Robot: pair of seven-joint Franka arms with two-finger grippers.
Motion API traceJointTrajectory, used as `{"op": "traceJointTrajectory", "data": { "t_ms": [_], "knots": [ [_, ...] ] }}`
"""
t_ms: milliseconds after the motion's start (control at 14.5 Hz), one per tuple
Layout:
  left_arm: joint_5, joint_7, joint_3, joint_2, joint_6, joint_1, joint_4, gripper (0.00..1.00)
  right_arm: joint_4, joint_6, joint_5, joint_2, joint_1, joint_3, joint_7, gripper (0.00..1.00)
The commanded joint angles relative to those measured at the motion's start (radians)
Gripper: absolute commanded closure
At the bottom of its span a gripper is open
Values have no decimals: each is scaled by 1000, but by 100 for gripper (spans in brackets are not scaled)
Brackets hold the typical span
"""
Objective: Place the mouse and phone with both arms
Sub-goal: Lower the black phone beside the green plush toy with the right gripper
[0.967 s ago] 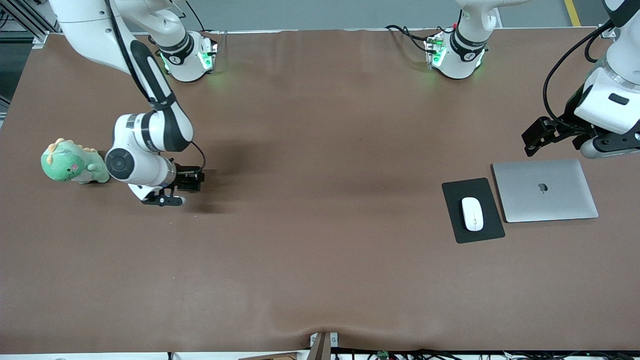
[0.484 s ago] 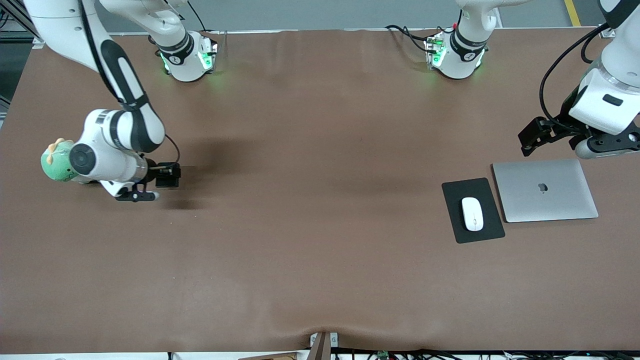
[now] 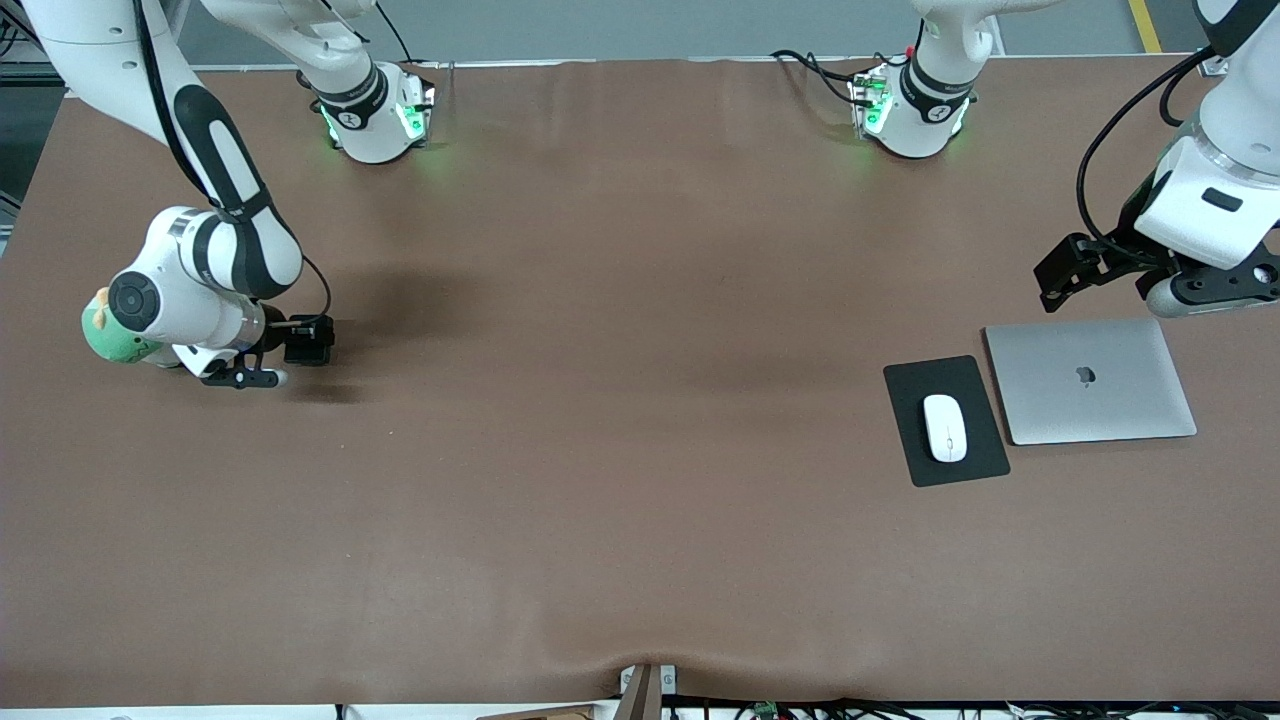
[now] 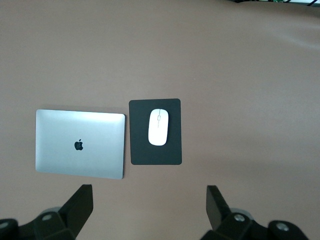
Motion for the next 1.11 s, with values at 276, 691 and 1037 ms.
{"op": "traceJointTrajectory", "data": {
  "t_ms": [276,691,1037],
  "knots": [
    [-12,10,-7,-5,-14,10,5,0,-66,89,-46,-26,-34,-41,-77,100],
    [-23,11,-9,-5,-16,11,6,0,-56,109,-44,15,-36,-39,-65,0],
    [-89,11,2,-8,-20,20,-2,0,-1,78,-44,17,-31,-39,-68,0]
  ]
}}
